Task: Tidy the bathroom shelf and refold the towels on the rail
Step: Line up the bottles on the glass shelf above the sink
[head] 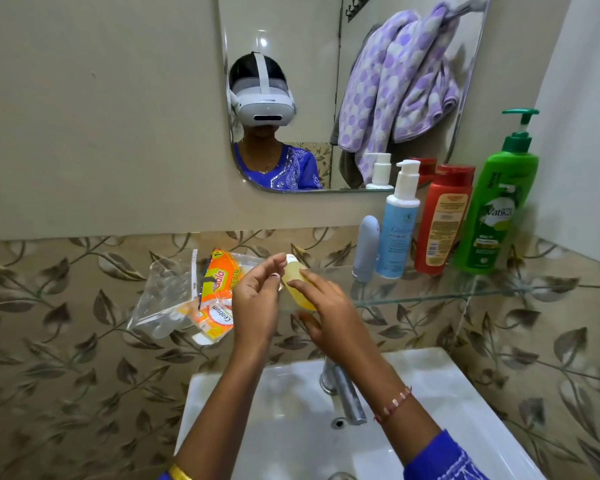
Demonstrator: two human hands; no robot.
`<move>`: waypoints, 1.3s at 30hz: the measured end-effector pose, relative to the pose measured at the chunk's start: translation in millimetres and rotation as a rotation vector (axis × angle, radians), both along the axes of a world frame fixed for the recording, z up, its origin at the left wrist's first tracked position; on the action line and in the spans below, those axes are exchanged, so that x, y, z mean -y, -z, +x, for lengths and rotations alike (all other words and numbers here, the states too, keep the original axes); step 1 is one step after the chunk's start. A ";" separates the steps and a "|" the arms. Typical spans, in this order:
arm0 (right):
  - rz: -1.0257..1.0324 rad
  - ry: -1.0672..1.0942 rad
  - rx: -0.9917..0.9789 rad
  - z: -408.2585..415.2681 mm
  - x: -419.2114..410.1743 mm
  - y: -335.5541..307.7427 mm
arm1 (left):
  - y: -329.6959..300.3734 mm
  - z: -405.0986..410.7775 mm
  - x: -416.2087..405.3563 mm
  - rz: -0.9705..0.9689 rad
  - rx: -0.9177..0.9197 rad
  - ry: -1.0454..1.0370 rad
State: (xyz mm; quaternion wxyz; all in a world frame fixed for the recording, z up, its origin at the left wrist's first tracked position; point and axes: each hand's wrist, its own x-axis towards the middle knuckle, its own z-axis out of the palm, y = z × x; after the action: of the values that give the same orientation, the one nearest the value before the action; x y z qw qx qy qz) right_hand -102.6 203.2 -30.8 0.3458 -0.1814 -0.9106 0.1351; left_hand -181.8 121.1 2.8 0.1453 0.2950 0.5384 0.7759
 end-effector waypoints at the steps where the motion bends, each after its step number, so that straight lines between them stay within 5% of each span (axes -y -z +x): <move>1: -0.014 0.005 -0.032 3.6 1.4 0.7 | 0.6 0.8 -1.4 -0.007 0.002 0.016; 14: -0.113 0.228 -0.408 32.5 -8.7 -46.3 | -1.8 9.1 -25.3 -0.045 -0.166 0.204; 39: -0.238 0.337 -0.393 4.5 -33.2 -9.5 | 10.5 13.7 -54.2 -0.345 -0.504 0.110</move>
State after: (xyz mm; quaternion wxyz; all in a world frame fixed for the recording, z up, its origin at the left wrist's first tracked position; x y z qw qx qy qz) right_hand -98.2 236.4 -21.2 0.5097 -0.3398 -0.7608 0.2145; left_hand -168.2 175.3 -7.6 0.0971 0.4778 0.6645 0.5662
